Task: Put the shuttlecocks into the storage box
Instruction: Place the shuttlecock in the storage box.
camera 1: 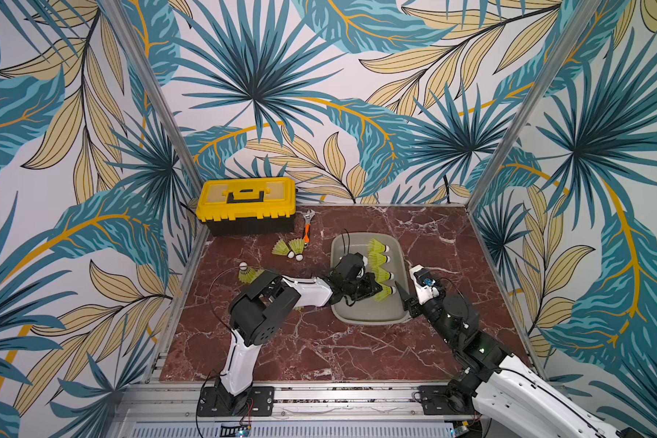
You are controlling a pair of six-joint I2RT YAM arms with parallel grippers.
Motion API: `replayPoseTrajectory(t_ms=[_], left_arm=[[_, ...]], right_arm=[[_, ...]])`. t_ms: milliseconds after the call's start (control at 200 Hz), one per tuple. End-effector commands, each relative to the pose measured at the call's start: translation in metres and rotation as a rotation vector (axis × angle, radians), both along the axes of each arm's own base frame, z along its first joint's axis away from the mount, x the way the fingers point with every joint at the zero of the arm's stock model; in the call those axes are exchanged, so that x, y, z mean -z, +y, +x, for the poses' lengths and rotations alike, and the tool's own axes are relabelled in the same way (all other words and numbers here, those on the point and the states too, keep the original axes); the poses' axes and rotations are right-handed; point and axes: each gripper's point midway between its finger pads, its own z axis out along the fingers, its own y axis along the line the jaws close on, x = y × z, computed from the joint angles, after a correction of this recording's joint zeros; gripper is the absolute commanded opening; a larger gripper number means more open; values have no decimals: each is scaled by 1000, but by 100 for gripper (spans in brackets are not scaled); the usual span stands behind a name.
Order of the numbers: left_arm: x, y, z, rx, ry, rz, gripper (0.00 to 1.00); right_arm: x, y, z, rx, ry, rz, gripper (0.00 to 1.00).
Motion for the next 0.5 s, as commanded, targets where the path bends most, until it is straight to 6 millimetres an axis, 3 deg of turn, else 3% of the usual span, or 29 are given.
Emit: replayPoseTrajectory(t_ms=[0,140,496], left_arm=[[-12,-8,10,-14,-34,-17,0],[-12,-7,10,-17,-36,-17,0],[-17,-10,10,-5,-42,-37,22]], right_arm=[[9,-2,0,10,9,-11,72],[10,-2,0,10,11,-12,72],[9,-2,0,9,8,-14,72]])
